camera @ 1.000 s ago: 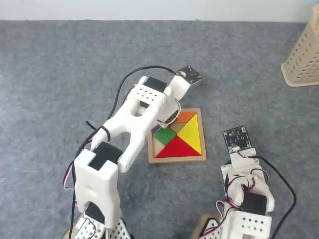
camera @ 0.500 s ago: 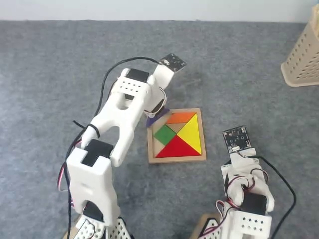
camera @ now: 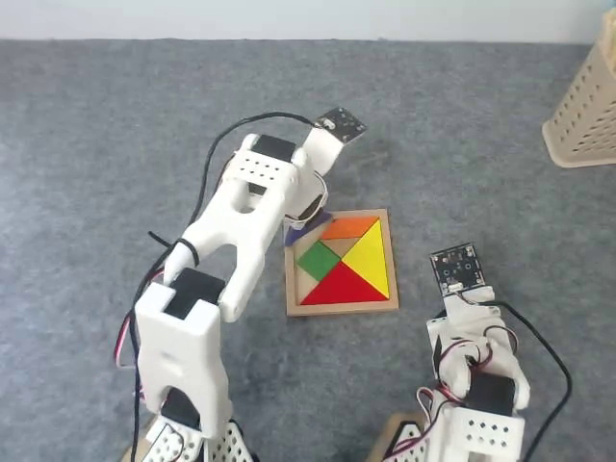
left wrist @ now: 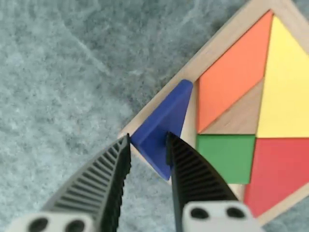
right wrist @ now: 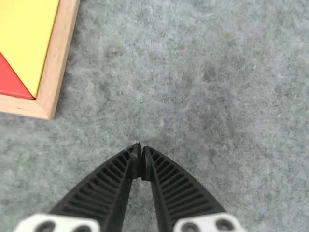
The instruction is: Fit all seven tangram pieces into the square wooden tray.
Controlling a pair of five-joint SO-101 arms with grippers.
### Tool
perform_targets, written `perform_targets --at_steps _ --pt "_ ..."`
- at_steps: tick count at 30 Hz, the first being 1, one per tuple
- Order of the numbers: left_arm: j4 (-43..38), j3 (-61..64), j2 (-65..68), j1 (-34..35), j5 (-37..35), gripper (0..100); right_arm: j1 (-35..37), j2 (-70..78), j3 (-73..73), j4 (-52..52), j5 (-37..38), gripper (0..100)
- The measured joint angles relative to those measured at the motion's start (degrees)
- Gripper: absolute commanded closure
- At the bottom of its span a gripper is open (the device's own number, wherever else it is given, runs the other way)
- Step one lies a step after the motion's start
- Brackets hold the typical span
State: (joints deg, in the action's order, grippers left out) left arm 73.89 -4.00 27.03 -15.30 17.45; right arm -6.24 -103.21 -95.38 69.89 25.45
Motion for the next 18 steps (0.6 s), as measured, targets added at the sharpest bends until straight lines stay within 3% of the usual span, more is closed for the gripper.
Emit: perform_targets --at_steps 18 --pt "5.1 -0.5 -0.3 -1.5 -1.2 89 0.0 0.0 0.0 0.0 0.0 99.0"
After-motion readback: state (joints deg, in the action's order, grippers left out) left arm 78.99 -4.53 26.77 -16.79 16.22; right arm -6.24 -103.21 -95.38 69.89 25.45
